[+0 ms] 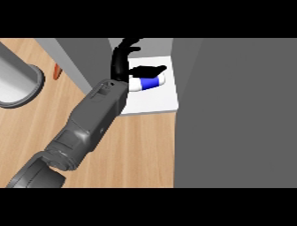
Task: Pick up the bottled water, place it into the cabinet and close the cabinet
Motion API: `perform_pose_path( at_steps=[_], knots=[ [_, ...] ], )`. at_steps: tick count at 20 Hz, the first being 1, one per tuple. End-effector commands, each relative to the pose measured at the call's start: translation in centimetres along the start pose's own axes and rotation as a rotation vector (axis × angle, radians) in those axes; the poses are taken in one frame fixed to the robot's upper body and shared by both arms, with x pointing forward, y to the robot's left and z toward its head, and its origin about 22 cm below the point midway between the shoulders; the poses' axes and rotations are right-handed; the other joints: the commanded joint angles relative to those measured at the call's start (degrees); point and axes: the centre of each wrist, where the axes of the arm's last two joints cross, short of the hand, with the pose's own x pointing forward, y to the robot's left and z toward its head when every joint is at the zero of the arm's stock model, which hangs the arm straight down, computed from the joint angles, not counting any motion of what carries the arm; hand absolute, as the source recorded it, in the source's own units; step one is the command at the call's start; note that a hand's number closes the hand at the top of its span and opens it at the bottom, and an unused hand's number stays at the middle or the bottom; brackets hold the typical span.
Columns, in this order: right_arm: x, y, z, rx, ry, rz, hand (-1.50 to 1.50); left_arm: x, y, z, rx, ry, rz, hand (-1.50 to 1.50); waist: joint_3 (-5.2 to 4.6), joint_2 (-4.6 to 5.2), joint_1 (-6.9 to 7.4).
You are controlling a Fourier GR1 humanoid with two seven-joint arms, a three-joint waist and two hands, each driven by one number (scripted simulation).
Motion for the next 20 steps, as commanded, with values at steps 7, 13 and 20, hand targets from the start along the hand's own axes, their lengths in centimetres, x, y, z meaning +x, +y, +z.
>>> perform_pose_path(
  at_steps=[7,13,20],
  knots=[
    [0.9,1.5,-1.0,0.026,-0.033,0.001,-1.5,0.7,0.6,-0.9,-0.03,-0.074,0.018,-1.5,-0.04,0.27,0.17],
    [0.7,1.2,-1.5,0.026,-0.047,0.022,-1.5,2.1,-0.5,-0.9,-0.077,-0.192,0.153,-1.5,0.0,-0.19,0.87],
    [2.0,0.5,-1.3,0.036,-0.039,0.022,-1.5,1.3,-0.4,-0.3,-0.075,-0.198,0.226,-1.5,0.03,-0.86,0.46]
  ],
)
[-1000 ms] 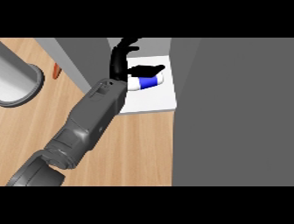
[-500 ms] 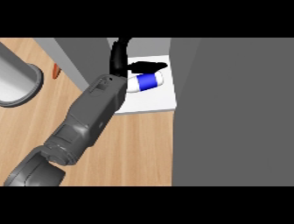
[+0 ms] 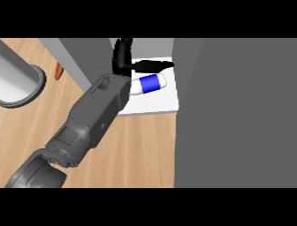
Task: Pick up the bottled water, place it into the cabinet and close the cabinet
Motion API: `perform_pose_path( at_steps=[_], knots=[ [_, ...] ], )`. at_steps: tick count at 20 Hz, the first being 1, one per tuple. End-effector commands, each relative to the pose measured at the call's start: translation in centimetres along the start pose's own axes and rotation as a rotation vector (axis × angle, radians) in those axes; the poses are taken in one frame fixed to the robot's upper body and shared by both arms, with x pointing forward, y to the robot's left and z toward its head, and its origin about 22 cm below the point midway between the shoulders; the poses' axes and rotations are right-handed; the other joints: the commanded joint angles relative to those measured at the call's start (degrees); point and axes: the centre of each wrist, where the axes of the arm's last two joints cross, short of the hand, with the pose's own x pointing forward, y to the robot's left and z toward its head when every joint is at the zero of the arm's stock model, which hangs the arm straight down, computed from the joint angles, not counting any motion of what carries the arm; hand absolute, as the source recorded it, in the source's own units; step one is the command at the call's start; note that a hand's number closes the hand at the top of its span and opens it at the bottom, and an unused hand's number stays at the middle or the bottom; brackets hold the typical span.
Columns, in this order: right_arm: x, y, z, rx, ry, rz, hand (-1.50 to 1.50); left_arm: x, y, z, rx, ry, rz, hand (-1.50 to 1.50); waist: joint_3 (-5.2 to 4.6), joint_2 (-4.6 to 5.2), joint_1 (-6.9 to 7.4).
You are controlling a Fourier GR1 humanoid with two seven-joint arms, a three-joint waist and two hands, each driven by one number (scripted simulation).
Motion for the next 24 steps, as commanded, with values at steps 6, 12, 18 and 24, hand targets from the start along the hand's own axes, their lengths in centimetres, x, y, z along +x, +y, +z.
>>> perform_pose_path(
  at_steps=[6,12,18,24],
  knots=[
    [2.0,2.8,-0.6,-0.009,-0.012,0.032,-1.5,-1.5,0.2,2.5,-0.015,-0.011,0.1,-1.5,0.02,-1.08,1.92],
    [1.1,2.4,-2.2,-0.001,0.003,0.054,-1.5,-0.2,-2.0,5.2,-0.087,0.022,0.187,-1.5,0.04,-1.23,3.32],
    [2.5,1.3,0.2,-0.036,0.016,0.063,-1.5,-1.3,-2.4,11.7,-0.109,0.044,0.259,-1.5,0.05,-1.6,3.9],
    [2.0,3.4,0.1,-0.028,0.01,0.059,-1.5,0.0,-3.3,17.6,-0.12,0.043,0.325,-1.5,0.04,-1.37,3.85]
  ],
)
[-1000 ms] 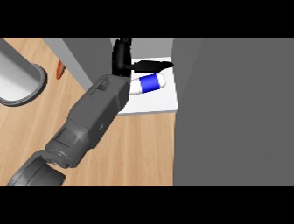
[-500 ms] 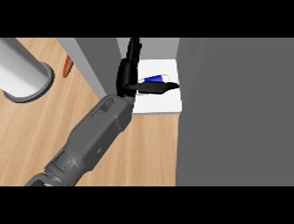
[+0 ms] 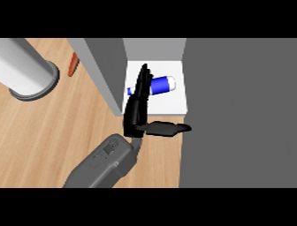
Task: Pick up the bottled water, place it into the cabinet and close the cabinet
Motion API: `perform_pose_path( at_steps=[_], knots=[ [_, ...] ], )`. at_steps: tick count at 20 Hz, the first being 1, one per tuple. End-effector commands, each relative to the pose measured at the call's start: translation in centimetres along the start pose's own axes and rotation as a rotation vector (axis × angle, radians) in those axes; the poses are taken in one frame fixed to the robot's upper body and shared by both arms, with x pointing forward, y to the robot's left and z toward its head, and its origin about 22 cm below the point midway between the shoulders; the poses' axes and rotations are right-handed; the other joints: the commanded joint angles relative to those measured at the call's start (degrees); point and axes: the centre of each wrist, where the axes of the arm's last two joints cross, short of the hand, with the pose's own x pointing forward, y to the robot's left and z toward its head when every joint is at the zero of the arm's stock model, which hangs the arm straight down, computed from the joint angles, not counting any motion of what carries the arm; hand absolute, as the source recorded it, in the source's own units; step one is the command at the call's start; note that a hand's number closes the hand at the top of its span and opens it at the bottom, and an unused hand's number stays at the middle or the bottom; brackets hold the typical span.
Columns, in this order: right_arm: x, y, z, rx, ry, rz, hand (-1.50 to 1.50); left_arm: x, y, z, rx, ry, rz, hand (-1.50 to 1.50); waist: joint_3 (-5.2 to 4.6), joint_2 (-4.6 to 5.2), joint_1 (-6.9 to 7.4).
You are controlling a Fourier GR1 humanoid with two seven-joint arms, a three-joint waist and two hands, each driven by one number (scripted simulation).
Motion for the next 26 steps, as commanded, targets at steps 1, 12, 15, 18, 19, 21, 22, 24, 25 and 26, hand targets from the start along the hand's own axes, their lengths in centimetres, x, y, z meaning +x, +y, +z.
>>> perform_pose_path(
  at_steps=[1,12,15,18,19,21,22,24,25,26],
  knots=[
    [2.2,1.5,-0.4,0.028,-0.02,0.074,-1.5,-0.4,0.8,4.5,-0.003,0.003,0.04,-1.5,0.01,0.23,0.24],
    [3.2,2.9,-1.3,0.22,0.067,0.092,1.5,3.8,5.2,11.5,-0.122,0.039,0.085,1.5,-0.03,0.08,0.11],
    [3.0,2.0,-1.4,0.231,0.064,0.086,1.5,4.4,6.6,14.2,-0.137,0.049,0.053,1.5,-0.01,0.23,0.3],
    [2.5,4.3,-1.2,0.273,0.073,0.075,1.5,5.7,9.9,12.8,-0.108,0.042,0.04,1.5,-0.04,0.32,0.08],
    [3.1,3.7,-1.0,0.33,0.117,0.091,1.5,5.8,10.2,12.4,-0.102,0.036,0.023,1.5,-0.05,0.2,-0.46],
    [2.9,3.9,-2.2,0.431,0.127,0.105,1.5,6.1,10.6,13.9,-0.113,0.047,0.014,1.5,-0.09,0.21,0.69],
    [2.5,4.0,-2.1,0.446,0.146,0.072,1.5,7.3,12.3,14.4,-0.125,0.045,-0.009,1.5,-0.08,0.09,1.16],
    [3.1,5.5,-2.0,0.485,0.129,0.078,1.5,7.6,13.8,13.8,-0.109,0.044,-0.013,1.5,-0.16,0.12,0.06],
    [2.8,5.0,-1.6,0.496,0.118,0.063,1.5,8.2,15.1,14.1,-0.092,0.016,-0.016,1.5,-0.13,-0.04,-0.09],
    [3.9,6.5,-2.2,0.525,0.083,0.067,1.5,8.0,14.2,14.5,-0.107,0.023,0.001,1.5,-0.27,-0.04,-0.06]
  ],
)
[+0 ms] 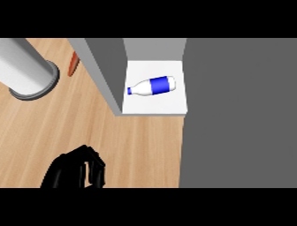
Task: Pick up the bottled water, place it into the cabinet and close the cabinet
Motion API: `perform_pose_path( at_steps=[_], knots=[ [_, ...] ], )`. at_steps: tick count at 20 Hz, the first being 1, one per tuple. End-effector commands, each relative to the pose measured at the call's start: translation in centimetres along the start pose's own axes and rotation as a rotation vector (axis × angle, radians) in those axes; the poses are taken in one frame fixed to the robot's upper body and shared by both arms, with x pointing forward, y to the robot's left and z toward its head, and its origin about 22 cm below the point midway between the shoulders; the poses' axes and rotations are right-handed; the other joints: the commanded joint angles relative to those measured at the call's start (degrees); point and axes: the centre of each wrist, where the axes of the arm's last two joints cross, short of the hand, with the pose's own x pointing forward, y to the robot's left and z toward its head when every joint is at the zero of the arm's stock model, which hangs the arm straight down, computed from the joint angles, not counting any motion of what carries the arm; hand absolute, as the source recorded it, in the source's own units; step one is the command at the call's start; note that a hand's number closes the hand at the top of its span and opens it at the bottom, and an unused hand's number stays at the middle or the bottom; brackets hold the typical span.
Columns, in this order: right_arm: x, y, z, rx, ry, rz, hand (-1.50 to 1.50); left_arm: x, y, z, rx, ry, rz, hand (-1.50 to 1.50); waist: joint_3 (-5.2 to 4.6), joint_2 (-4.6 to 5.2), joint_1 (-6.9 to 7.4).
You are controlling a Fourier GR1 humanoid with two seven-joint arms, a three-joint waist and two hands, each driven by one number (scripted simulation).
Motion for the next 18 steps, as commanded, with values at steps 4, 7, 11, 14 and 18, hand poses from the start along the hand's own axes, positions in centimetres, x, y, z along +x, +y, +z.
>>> perform_pose_path(
  at_steps=[4,7,11,14,18],
  knots=[
    [3.8,5.2,-2.4,0.166,-0.053,0.162,1.5,3.9,4.2,1.1,0.02,-0.029,0.026,-1.5,-0.11,-0.43,-0.51],
    [4.3,5.0,-2.9,0.226,-0.049,0.191,1.5,5.3,5.3,1.3,0.047,-0.048,0.031,-1.5,-0.2,-0.49,0.31],
    [4.2,5.6,-3.7,0.278,-0.027,0.176,1.5,6.4,7.2,1.8,0.046,-0.069,-0.022,-1.5,-0.41,-0.5,1.1],
    [3.9,5.6,-4.1,0.326,-0.023,0.165,1.5,7.6,9.2,1.8,0.07,-0.074,-0.048,-1.5,-0.35,-0.42,0.99],
    [3.7,5.9,-5.1,0.39,-0.037,0.153,1.5,8.0,9.9,2.8,0.074,-0.046,-0.026,-1.5,-0.75,-0.95,1.78]
  ],
)
